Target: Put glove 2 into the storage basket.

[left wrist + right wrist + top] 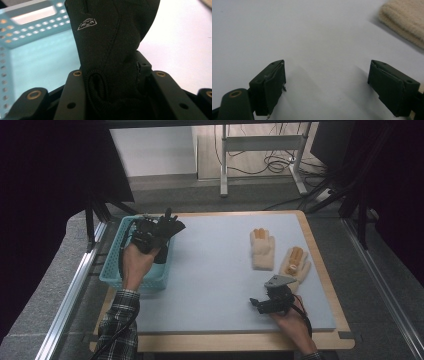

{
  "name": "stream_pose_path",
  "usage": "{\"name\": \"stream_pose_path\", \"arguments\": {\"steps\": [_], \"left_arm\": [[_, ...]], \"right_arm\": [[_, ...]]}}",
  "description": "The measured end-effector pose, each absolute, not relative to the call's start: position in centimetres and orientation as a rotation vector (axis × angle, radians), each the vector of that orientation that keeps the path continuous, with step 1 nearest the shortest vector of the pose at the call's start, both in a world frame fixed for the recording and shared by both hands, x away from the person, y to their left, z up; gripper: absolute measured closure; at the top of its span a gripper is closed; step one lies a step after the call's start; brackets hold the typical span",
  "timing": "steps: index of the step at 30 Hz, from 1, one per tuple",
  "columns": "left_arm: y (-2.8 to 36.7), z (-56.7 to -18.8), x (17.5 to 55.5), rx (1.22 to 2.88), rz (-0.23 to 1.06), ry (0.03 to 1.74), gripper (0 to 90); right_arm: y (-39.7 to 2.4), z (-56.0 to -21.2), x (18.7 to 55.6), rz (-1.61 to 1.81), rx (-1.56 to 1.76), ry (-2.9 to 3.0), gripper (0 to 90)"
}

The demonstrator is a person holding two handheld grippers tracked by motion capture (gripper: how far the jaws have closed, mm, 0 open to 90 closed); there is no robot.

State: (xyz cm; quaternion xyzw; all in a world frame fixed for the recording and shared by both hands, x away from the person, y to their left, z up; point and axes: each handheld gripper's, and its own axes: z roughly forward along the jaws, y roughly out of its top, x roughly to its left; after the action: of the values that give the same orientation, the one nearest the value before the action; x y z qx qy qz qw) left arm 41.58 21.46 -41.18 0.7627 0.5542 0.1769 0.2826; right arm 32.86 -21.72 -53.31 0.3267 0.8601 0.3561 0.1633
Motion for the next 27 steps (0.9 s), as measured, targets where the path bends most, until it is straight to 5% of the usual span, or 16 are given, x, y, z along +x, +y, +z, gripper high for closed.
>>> {"name": "stream_pose_path", "arguments": {"steps": [27], "left_arm": [[30.5, -47.0, 44.3, 2.058, 0.522, 1.885, 62.2]], "right_arm": [[-21.7, -53.3, 32.9, 1.018, 0.933, 2.452, 14.3]]}}
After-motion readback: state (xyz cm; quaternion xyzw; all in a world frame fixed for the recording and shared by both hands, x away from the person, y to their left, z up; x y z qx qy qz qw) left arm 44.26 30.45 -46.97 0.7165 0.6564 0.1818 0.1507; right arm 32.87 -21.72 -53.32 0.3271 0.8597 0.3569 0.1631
